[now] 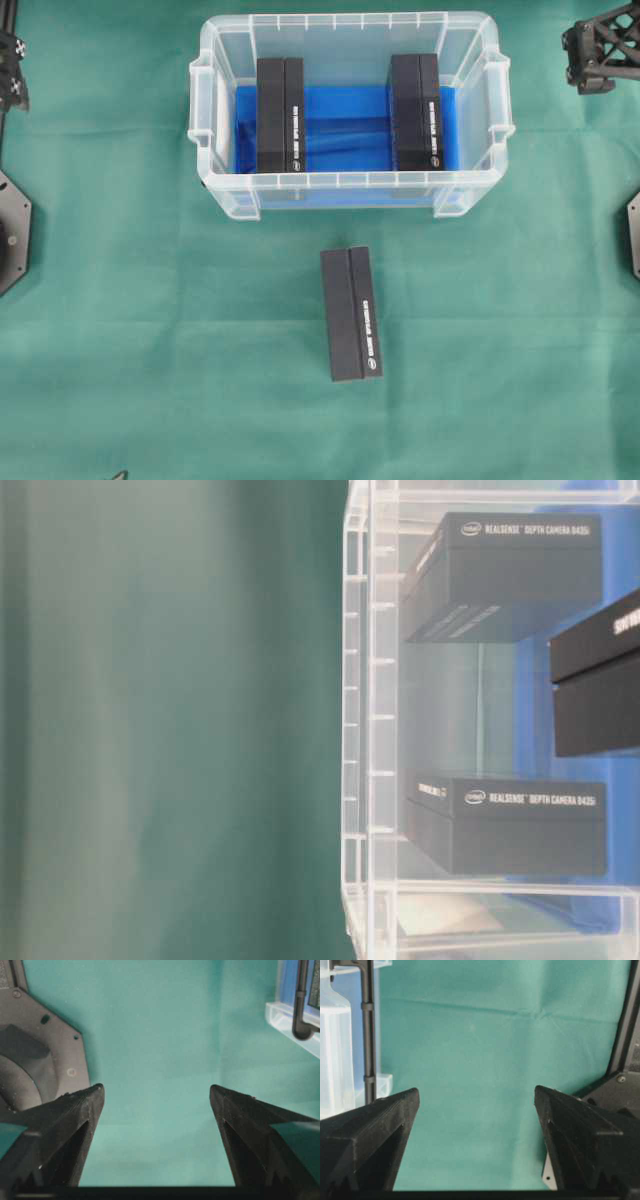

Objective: Take out the box from the case.
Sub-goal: 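Move the left gripper over the left black box in the case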

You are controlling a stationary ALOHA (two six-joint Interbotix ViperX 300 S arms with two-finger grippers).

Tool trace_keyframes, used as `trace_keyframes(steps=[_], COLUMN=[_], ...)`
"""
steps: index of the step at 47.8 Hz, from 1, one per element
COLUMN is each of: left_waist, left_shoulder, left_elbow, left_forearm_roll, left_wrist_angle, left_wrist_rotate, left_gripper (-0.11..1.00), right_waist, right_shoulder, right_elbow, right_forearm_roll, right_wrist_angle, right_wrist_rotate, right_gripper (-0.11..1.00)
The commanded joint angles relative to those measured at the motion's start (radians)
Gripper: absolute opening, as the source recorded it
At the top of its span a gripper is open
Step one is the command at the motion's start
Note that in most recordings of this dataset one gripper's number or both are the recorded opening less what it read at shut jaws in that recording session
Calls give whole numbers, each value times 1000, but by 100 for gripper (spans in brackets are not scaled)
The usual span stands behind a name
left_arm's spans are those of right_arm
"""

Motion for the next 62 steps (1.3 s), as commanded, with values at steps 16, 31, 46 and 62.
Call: trace_keyframes(steps=[16, 31, 46, 62], left_waist=[-3, -15, -69, -118], left_shoulder=[54, 176, 377, 603], left_elbow=[-34, -117, -273, -518], left_forearm_roll=[5, 2, 2, 2], left_wrist_angle=[-3, -38, -91, -92], left_wrist_rotate=[0, -3, -34, -63], left_gripper=[86, 86, 86, 86], right_waist=[-3, -2, -3, -2], right_shoulder=[-3, -3, -3, -3], right_elbow=[-11, -11, -11, -9], right_forearm_roll=[5, 12, 12, 8], right_wrist_angle=[-2, -5, -2, -2], right_wrist_rotate=[0, -2, 2, -5], right_gripper=[90, 90, 90, 90])
